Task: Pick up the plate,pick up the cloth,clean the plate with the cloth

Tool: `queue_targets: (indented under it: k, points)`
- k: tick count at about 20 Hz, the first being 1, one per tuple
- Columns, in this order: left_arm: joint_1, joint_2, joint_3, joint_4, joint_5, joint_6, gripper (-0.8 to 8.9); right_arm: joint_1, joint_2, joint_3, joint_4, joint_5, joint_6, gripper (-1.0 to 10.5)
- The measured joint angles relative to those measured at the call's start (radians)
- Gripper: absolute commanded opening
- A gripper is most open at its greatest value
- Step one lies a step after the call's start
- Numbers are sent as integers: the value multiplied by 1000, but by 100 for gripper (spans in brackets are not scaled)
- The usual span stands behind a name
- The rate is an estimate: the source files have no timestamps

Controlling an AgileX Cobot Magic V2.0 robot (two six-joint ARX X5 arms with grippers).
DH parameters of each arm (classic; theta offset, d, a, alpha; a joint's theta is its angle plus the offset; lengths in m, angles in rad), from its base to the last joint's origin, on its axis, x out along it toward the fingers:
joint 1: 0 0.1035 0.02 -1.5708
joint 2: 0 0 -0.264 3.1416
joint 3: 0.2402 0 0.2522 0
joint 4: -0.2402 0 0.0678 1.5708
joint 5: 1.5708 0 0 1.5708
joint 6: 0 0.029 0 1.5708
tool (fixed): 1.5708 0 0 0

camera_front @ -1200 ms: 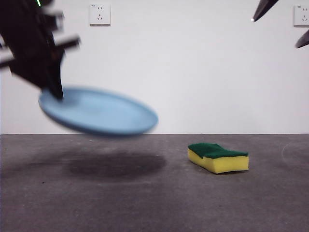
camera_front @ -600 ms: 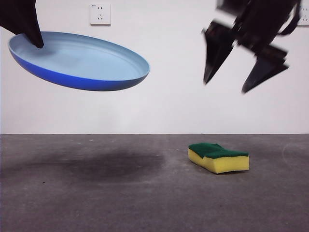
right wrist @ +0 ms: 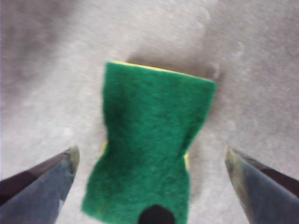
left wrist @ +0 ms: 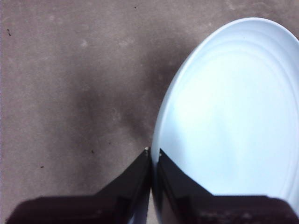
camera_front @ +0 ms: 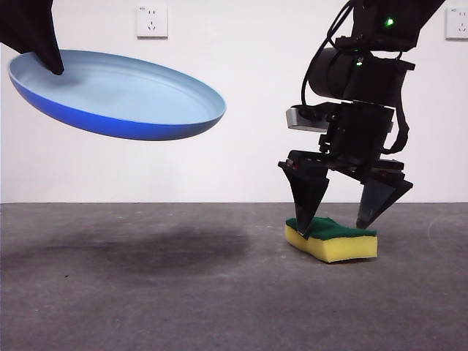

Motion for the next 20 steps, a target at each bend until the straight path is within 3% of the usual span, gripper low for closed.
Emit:
queue_targets:
  k: [8, 11, 13, 17, 20]
  points:
    - [0, 0, 0, 0, 0, 0, -9, 0, 56, 0, 19, 6, 0, 432]
    - [0, 0, 0, 0, 0, 5, -9, 0, 59, 0, 24, 6, 0, 201]
    - [0, 0, 0, 1, 0, 7, -9, 0, 59, 0, 22, 7, 0, -20]
    - [0, 5, 0, 18, 0, 7, -9, 0, 55, 0, 18, 6, 4, -15]
    - [0, 40, 0, 29, 0, 7, -9, 1, -42, 0, 14, 0, 61, -15]
